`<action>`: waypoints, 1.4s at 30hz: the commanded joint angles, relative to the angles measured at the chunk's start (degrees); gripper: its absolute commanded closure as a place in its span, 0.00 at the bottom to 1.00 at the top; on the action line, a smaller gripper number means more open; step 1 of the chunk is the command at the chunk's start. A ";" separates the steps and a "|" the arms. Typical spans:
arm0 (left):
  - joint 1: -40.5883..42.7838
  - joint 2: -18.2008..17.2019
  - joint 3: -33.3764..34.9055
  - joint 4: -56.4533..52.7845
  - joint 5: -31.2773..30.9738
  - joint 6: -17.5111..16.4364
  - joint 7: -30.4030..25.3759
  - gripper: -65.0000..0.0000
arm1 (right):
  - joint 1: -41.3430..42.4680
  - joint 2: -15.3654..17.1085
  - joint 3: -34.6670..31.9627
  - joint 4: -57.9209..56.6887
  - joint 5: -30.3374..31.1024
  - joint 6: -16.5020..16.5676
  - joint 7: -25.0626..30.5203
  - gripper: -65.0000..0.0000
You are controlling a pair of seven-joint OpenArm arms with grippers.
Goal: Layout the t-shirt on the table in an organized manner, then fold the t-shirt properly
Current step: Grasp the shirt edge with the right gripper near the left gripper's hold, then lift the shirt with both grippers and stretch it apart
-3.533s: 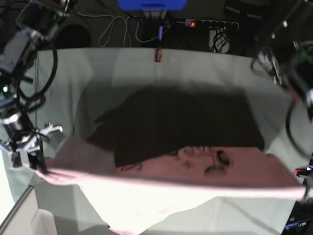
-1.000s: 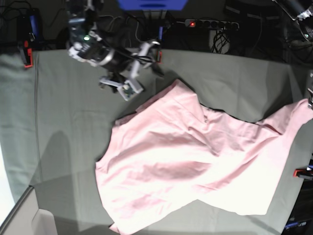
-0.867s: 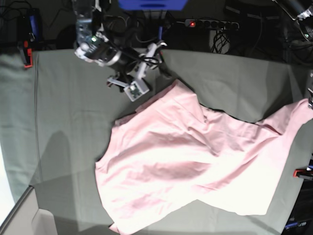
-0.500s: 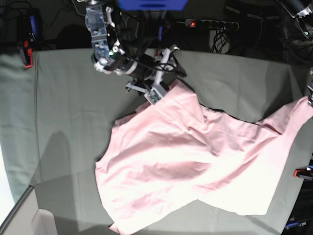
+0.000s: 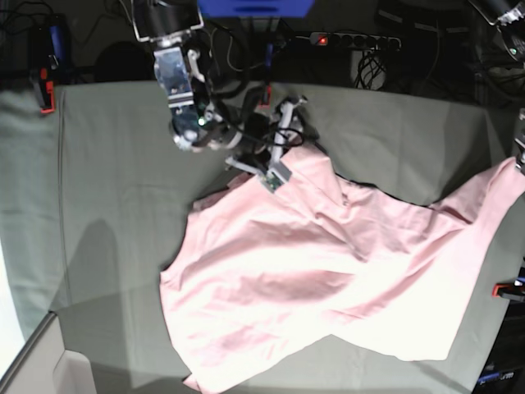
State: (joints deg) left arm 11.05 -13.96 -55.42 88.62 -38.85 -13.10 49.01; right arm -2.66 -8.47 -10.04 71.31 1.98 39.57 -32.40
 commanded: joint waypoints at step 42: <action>-83.27 10.48 36.47 -40.40 21.14 0.31 -11.70 1.00 | 61.42 28.29 26.35 9.09 6.51 0.43 -16.70 1.00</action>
State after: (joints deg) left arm -68.88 -3.14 -18.98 47.33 -17.08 -12.62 38.85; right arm 56.14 18.96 16.23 79.75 8.19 40.47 -51.03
